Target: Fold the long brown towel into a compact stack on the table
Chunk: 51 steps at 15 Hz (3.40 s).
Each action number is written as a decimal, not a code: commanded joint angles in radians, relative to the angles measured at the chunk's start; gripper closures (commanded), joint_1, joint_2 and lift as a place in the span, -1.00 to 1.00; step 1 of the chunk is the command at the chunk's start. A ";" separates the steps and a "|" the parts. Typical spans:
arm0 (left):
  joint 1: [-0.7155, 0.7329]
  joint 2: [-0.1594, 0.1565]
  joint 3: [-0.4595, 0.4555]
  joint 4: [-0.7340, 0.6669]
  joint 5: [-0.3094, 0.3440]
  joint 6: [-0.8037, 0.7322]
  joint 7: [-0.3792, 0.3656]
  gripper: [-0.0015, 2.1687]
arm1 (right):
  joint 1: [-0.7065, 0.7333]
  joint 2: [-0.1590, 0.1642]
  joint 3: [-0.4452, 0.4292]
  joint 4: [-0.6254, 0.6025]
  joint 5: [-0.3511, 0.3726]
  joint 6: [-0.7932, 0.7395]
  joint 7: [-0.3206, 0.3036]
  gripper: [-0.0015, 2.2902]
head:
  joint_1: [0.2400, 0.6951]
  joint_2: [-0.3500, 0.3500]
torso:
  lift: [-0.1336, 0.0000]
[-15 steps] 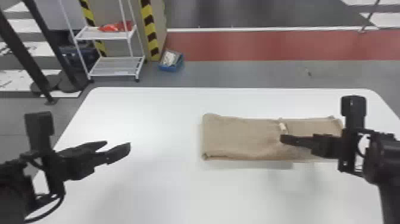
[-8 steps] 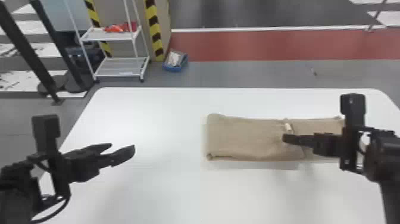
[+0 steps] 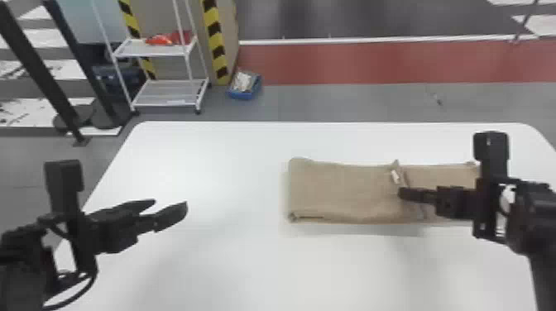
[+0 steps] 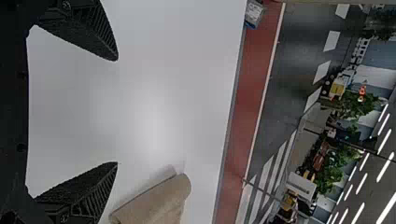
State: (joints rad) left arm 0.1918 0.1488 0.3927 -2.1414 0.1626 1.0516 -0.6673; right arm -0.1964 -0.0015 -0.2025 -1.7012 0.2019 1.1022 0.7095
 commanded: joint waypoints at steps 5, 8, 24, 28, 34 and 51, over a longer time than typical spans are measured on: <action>0.002 0.000 0.002 0.009 0.000 -0.003 0.000 -0.92 | 0.006 0.002 -0.002 -0.014 -0.009 0.002 0.015 -0.02 | 1.00 0.25 | -0.86; 0.002 0.000 0.003 0.009 0.000 -0.006 0.000 -0.92 | 0.028 0.002 -0.005 -0.044 -0.012 0.008 0.016 -0.13 | 1.00 0.26 | -0.86; 0.011 0.002 0.002 0.012 0.000 -0.025 -0.008 -0.92 | -0.006 0.002 -0.002 -0.021 0.059 0.029 -0.004 -0.49 | 1.00 0.20 | -0.86; 0.014 0.002 0.006 0.012 0.000 -0.021 -0.009 -0.92 | -0.015 0.002 0.005 -0.003 0.071 0.026 -0.004 -0.33 | 1.00 0.19 | -0.86; 0.015 0.003 0.005 0.012 0.000 -0.025 -0.014 -0.92 | -0.015 0.002 0.009 -0.011 0.071 0.032 -0.001 -0.31 | 1.00 0.21 | -0.86; 0.028 0.008 0.025 0.012 0.009 -0.028 -0.015 -0.92 | 0.003 0.002 -0.040 -0.153 -0.015 0.066 0.027 0.08 | 1.00 0.25 | -0.86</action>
State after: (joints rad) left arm 0.2154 0.1565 0.4121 -2.1292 0.1664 1.0268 -0.6826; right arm -0.2054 -0.0015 -0.2186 -1.8102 0.1989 1.1463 0.7340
